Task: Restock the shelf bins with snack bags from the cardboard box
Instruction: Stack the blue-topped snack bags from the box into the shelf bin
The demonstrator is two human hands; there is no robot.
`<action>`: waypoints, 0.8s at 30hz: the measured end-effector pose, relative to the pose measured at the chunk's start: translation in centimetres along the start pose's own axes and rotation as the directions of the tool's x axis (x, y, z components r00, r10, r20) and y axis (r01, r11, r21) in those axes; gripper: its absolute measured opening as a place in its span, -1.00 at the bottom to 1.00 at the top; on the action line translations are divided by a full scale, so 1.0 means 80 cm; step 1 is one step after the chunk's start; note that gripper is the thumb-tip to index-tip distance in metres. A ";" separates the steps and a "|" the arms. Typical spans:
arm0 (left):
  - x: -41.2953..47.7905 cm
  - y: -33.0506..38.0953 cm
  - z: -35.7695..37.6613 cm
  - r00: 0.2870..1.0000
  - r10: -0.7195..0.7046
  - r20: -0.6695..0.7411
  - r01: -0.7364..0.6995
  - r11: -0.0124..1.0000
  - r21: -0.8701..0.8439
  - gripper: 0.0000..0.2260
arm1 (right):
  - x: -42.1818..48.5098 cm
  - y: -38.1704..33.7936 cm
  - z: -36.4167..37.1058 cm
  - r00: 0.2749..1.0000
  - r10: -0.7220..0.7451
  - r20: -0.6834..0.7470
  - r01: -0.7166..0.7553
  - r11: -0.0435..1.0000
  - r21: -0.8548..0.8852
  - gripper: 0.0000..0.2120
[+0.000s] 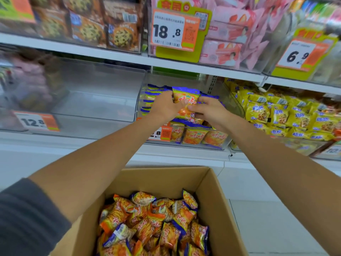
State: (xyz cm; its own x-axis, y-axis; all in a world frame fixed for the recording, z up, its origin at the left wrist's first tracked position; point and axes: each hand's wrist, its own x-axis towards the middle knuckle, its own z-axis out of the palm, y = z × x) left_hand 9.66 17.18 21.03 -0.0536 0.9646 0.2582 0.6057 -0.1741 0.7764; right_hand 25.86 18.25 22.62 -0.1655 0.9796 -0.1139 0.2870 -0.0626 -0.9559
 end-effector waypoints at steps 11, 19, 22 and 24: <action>0.101 -0.138 -0.078 0.953 -0.274 -0.126 0.224 0.924 -0.311 -0.77 | 0.146 -0.018 0.076 0.957 -0.146 -0.253 0.159 0.987 0.033 -0.71; 0.121 -0.175 -0.064 0.989 -0.137 0.058 0.148 0.937 -0.317 -0.74 | 0.259 -0.021 0.128 0.879 -0.348 -0.325 0.273 0.927 -0.256 -0.64; 0.121 -0.174 -0.066 0.993 -0.103 0.063 0.117 0.944 -0.308 -0.58 | 0.283 -0.009 0.135 0.910 -0.311 -0.275 0.214 0.919 -0.331 -0.62; 0.119 -0.172 -0.067 0.995 -0.089 0.045 0.098 0.952 -0.290 -0.52 | 0.288 -0.002 0.136 0.918 -0.280 -0.279 0.183 0.927 -0.327 -0.59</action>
State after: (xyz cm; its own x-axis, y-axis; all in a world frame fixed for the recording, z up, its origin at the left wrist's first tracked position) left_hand -3.43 27.67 15.87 -0.0713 0.9842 0.1618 0.3414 -0.1284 0.9311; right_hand 11.74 38.79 17.24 0.0310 0.9706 0.2387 0.5442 0.1840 -0.8185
